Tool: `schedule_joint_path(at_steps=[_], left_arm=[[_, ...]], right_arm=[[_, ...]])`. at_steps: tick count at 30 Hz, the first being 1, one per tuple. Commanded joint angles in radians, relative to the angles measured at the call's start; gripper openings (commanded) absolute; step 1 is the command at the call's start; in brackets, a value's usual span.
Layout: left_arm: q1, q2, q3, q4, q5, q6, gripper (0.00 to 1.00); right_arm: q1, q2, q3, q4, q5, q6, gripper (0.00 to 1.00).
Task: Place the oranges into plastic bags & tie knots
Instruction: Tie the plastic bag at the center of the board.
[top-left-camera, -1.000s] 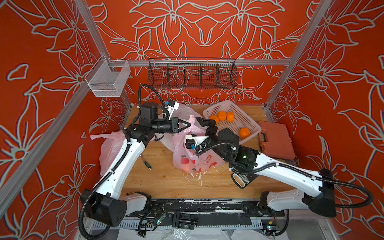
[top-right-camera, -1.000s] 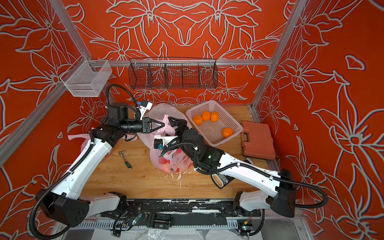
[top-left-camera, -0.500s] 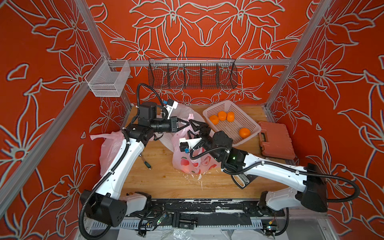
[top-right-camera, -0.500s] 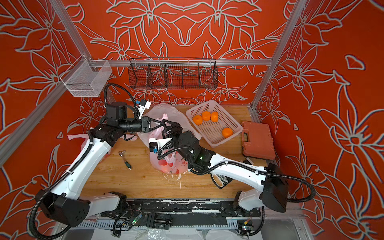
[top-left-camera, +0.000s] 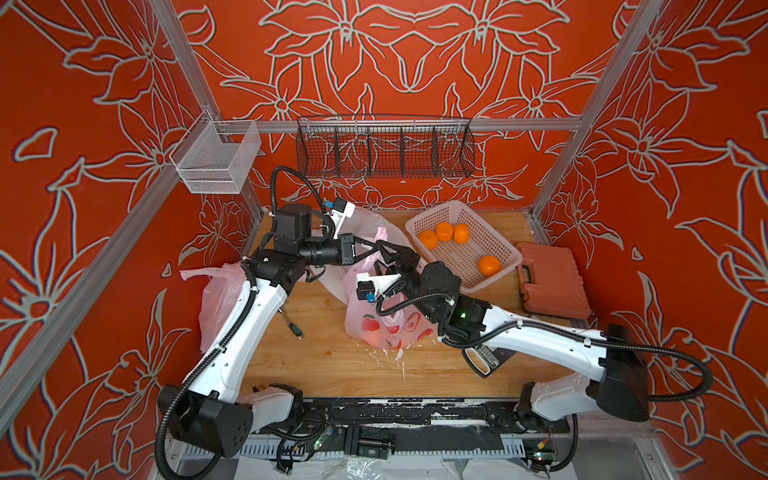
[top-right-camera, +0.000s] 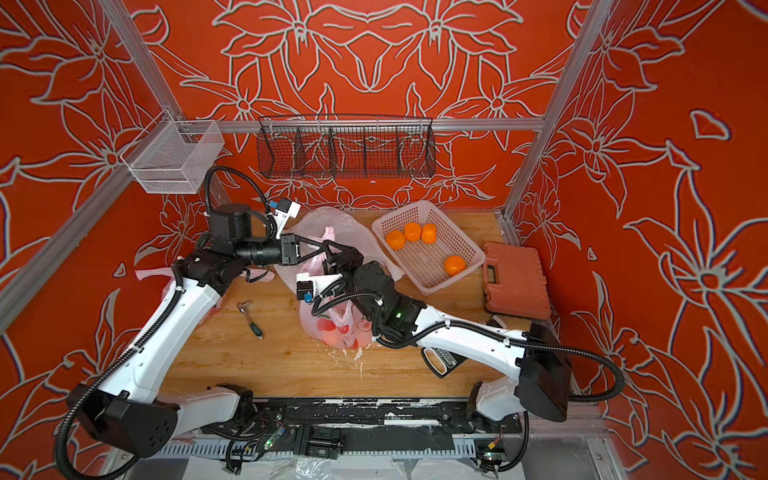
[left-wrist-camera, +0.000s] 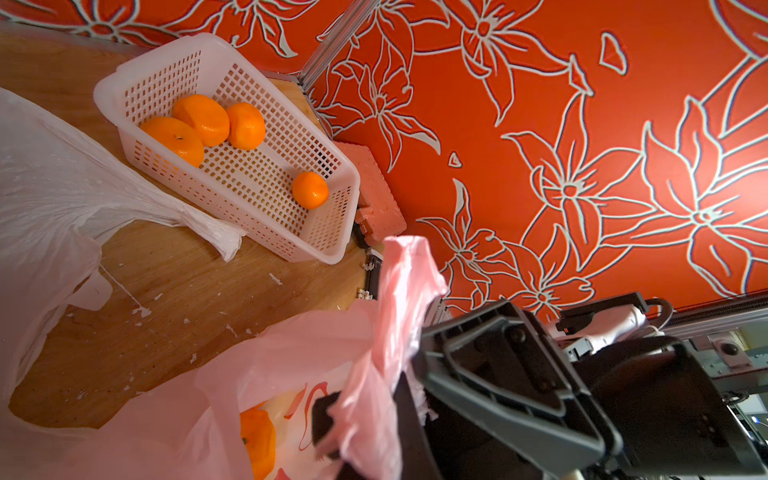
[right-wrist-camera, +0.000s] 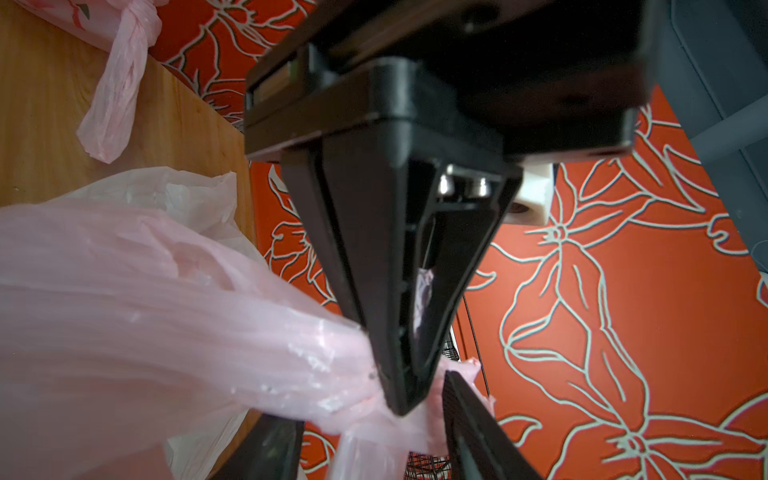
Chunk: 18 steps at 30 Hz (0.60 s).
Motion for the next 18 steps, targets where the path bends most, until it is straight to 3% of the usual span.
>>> schedule_joint_path(at_steps=[1, 12, 18], left_arm=[[0.005, -0.030, -0.005, 0.006, 0.034, 0.022, 0.00], [0.005, -0.048, -0.022, 0.017, 0.080, 0.042, 0.00], [0.005, -0.046, -0.022, 0.001, 0.100, 0.058, 0.00]], right_arm=[[-0.008, 0.008, 0.038, 0.002, 0.024, 0.046, 0.54], [-0.030, -0.022, 0.020, -0.006, -0.042, 0.130, 0.52], [-0.030, -0.020, 0.035, -0.032, -0.078, 0.161, 0.40]])
